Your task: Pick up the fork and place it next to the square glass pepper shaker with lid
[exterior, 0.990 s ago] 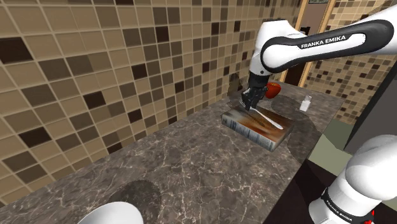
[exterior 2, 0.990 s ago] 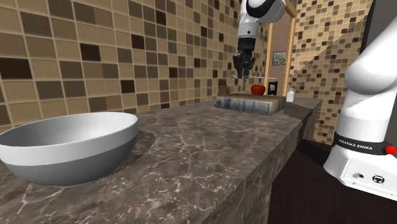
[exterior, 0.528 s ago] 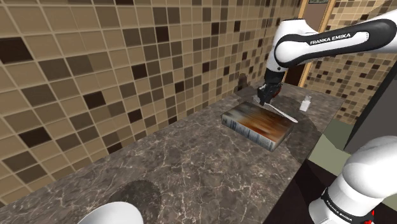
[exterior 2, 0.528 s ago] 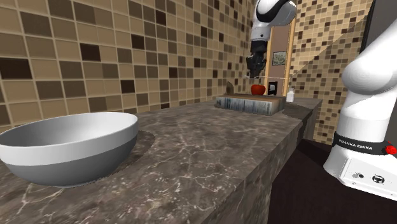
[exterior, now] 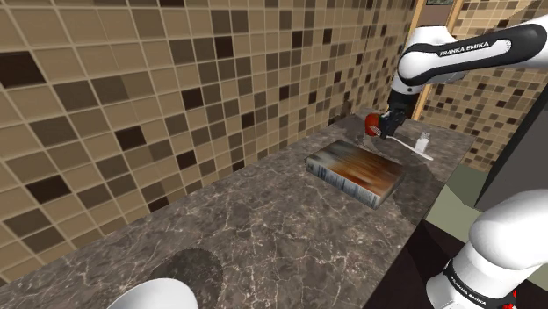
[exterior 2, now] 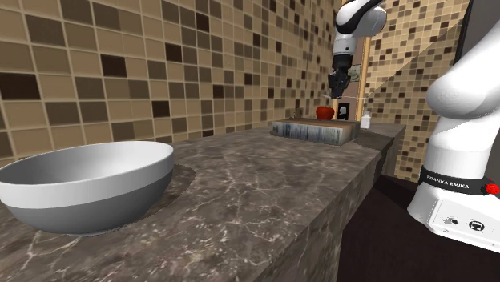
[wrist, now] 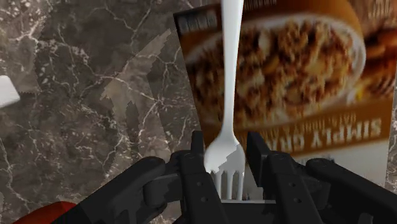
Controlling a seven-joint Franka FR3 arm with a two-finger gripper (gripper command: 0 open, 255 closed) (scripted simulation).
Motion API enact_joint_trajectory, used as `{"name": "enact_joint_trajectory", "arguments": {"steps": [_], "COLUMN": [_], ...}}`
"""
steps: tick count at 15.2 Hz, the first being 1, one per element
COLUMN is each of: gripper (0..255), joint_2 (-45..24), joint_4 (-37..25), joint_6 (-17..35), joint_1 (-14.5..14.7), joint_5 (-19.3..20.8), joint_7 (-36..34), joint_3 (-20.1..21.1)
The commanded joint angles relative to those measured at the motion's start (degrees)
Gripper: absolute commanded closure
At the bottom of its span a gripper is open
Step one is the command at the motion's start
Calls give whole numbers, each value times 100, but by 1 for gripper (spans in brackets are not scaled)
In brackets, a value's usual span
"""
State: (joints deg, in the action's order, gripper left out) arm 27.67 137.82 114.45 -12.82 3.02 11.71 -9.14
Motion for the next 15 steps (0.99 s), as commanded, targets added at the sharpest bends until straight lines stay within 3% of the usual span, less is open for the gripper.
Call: {"name": "enact_joint_trajectory", "arguments": {"steps": [1, 11, 15], "gripper": [255, 255, 255], "joint_2": [-128, -1082, -1157], "joint_4": [-139, -1104, -860], "joint_6": [-7, 1, 316], "joint_1": [-105, -493, -496], "joint_5": [69, 108, 94], "joint_7": [308, 1823, 1849], "joint_3": [-233, -1346, -1378]}}
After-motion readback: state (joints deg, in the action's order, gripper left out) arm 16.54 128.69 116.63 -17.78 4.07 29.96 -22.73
